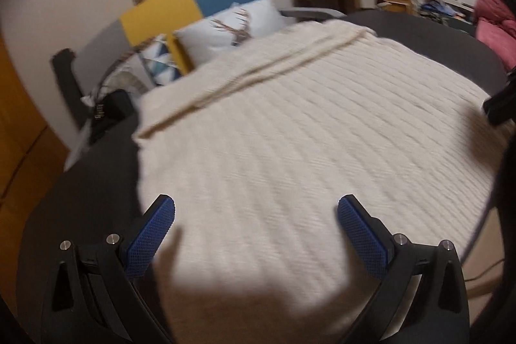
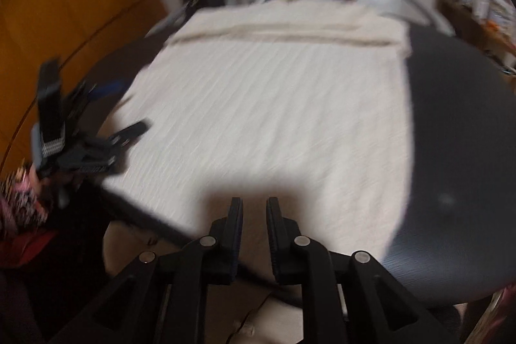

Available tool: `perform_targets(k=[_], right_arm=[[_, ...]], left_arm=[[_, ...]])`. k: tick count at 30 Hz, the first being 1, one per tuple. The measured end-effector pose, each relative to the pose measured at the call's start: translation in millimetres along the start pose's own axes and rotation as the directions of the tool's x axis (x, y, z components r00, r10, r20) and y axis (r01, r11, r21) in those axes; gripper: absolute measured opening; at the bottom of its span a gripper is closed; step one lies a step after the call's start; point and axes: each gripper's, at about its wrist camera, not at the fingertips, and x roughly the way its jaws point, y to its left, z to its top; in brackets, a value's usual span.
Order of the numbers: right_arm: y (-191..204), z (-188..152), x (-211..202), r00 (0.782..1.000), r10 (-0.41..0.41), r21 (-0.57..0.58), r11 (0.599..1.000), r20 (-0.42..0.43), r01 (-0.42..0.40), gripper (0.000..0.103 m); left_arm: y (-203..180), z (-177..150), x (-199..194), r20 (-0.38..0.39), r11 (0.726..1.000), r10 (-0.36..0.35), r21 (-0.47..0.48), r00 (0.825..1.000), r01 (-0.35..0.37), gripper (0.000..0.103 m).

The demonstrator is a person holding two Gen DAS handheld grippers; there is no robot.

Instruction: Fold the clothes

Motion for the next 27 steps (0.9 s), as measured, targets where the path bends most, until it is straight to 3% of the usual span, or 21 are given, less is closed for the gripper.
perform_targets(k=[2, 6, 9, 15, 20, 24, 27], right_arm=[[-11.7, 3.7, -0.5, 0.997, -0.072, 0.047, 0.996, 0.007, 0.072, 0.016], [-20.7, 1.3, 11.7, 0.994, -0.084, 0.087, 0.992, -0.063, 0.089, 0.017], [-17.0, -10.3, 5.6, 0.992, -0.095, 0.026, 0.995, -0.079, 0.098, 0.017], [-37.8, -25.6, -15.8, 0.991, -0.041, 0.067, 0.996, -0.126, 0.05, 0.017], [-31.9, 7.8, -14.2, 0.998, -0.046, 0.084, 0.995, -0.038, 0.049, 0.017], [-16.3, 33.3, 15.2, 0.996, -0.084, 0.048, 0.995, -0.037, 0.086, 0.019], [-2.1, 39.7, 39.8, 0.989, -0.136, -0.016, 0.991, -0.06, 0.135, 0.02]], left_arm=[[10.2, 1.6, 6.7, -0.029, 0.998, 0.022, -0.063, 0.999, -0.024, 0.103], [14.8, -7.5, 21.0, -0.093, 0.993, 0.033, -0.107, 0.995, -0.043, 0.103], [16.3, -21.6, 14.3, -0.052, 0.992, 0.03, -0.118, 0.998, -0.036, 0.103], [33.2, -28.4, 7.3, -0.07, 0.985, -0.033, -0.174, 0.997, 0.021, 0.103], [37.9, 4.1, 4.7, -0.032, 0.988, 0.052, -0.144, 0.998, -0.056, 0.103], [35.2, 21.2, 33.6, -0.113, 0.984, 0.125, -0.112, 0.986, -0.138, 0.103], [30.8, 15.2, 49.5, -0.154, 0.983, 0.144, -0.094, 0.977, -0.16, 0.103]])
